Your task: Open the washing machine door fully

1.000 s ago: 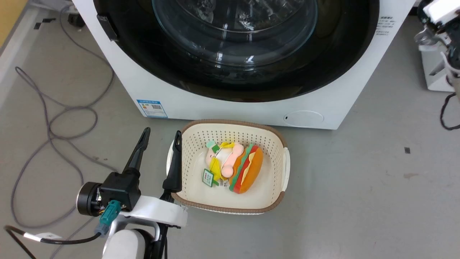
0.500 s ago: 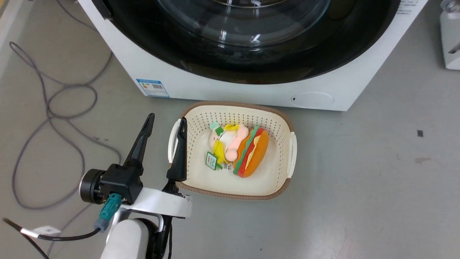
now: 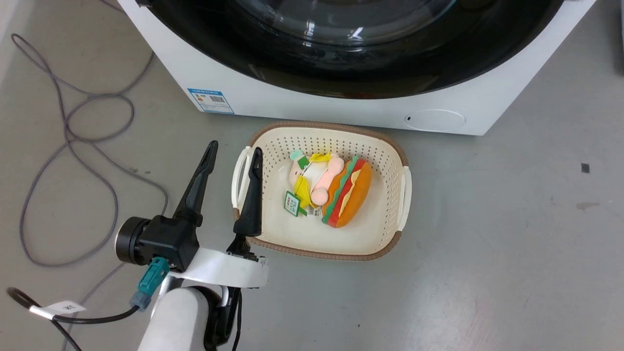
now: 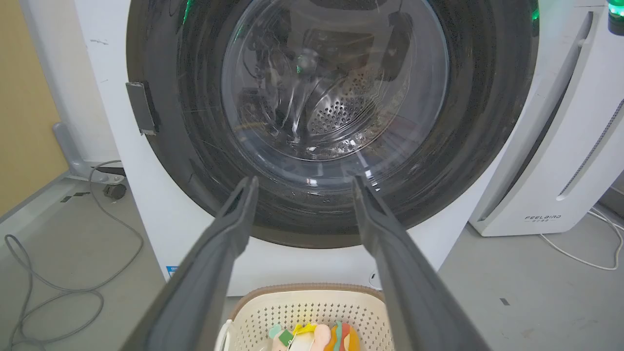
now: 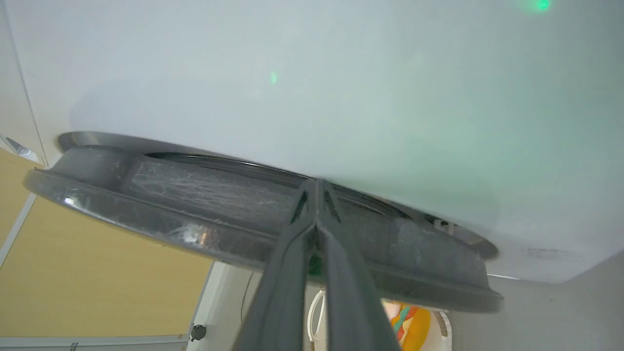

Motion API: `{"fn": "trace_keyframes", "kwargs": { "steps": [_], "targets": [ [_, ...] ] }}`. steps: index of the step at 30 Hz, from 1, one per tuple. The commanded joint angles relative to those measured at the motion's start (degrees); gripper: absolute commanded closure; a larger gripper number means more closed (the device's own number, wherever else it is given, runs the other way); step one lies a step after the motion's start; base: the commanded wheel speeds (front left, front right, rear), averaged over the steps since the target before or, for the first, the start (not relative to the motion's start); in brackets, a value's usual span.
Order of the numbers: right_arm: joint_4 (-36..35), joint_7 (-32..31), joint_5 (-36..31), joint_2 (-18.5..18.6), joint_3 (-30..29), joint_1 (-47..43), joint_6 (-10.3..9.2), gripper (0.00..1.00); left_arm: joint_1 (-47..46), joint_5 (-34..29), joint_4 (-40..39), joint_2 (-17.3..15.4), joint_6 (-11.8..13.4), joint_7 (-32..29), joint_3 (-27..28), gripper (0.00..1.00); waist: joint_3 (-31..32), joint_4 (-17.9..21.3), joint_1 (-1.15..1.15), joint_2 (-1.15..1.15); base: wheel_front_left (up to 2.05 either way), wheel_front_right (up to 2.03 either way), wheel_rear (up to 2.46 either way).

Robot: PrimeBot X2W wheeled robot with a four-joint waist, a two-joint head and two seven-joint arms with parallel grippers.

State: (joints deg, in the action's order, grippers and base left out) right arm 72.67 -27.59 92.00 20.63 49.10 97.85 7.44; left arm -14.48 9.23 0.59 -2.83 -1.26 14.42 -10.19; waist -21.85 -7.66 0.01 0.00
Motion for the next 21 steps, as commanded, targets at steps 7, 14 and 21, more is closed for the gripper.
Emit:
{"fn": "trace_keyframes", "kwargs": {
  "steps": [7, 14, 21],
  "targets": [
    [1.28, -3.72, 1.35, -1.58, 1.66, 0.68, 0.05, 1.0, -1.26, -0.23, 0.44, -0.05, -0.16, 0.58, -0.09, 0.0, 0.07, 0.16, -0.01, 0.0, 0.0, 0.0, 0.0],
    [0.01, -8.2, 2.72, -2.53, 1.21, -2.93, 0.05, 1.0, -0.79, -0.8, 1.21, -0.05, -0.14, 0.58, -0.09, 0.0, 1.38, 0.47, -0.01, 0.0, 0.0, 0.0, 0.0],
    [-3.26, -10.62, 4.89, -1.6, -0.25, -8.53, 0.05, 1.0, 0.67, -1.76, 2.37, -0.05, -0.16, 0.58, -0.02, 0.0, 4.2, 1.16, -0.01, 0.0, 0.0, 0.0, 0.0]
  ]
}}
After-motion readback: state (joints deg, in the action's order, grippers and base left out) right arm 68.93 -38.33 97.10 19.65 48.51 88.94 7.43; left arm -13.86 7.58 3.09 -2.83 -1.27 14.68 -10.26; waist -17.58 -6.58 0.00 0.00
